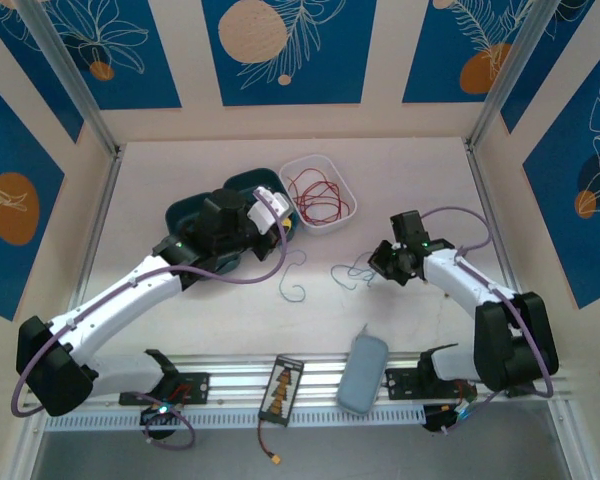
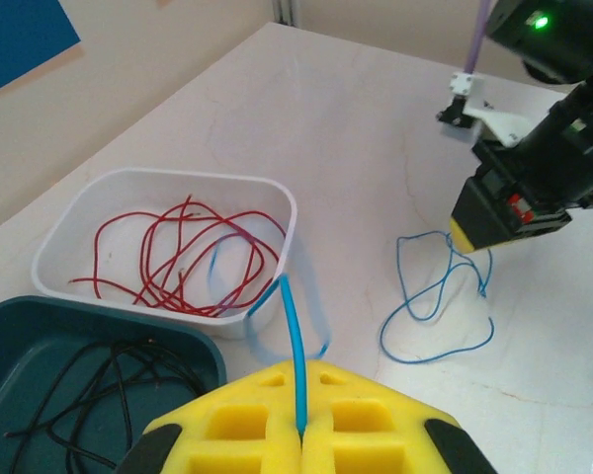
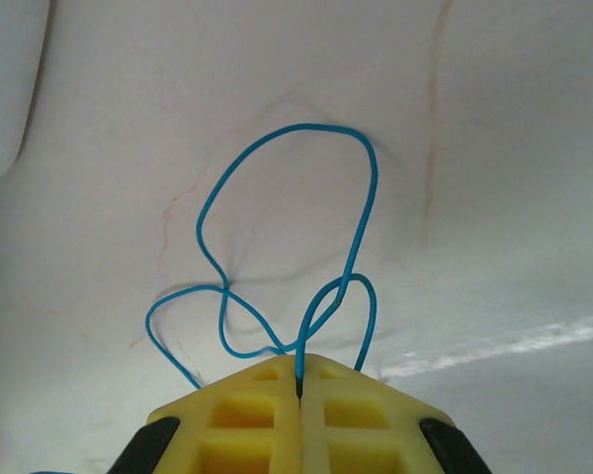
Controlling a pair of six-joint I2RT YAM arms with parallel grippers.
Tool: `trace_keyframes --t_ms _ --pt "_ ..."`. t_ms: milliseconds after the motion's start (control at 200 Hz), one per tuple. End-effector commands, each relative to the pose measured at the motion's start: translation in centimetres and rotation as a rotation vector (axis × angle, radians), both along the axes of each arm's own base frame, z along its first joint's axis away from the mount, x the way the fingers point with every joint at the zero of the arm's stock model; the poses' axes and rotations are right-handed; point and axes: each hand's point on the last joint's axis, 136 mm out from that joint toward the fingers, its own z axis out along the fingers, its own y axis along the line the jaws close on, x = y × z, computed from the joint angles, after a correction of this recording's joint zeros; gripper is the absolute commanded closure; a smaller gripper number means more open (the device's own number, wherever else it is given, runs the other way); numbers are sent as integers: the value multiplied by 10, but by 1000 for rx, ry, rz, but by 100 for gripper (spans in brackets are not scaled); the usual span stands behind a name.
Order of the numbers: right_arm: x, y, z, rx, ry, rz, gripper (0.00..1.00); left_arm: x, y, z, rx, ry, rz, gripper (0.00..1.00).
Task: Untangle the cables
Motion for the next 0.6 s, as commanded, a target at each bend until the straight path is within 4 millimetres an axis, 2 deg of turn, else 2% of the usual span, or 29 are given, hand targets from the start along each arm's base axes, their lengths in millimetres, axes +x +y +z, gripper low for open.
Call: trace_keyframes --t_ms 0,60,210,315,445,595 --pt "-11 -10 2 -15 5 -12 100 -1 7 4 4 -17 14 100" --pt "-11 -8 9 -7 -14 1 99 -1 6 5 -3 -14 11 100" --pt "-14 -3 28 -8 -67 34 64 -1 3 2 -13 1 7 100" --pt "-15 1 45 -11 -112 56 50 1 4 0 -17 10 18 100" --pt "-15 13 69 12 -192 102 44 1 2 -1 -25 15 14 100" --pt "-14 30 93 58 -282 155 43 1 1 -1 -27 24 16 100"
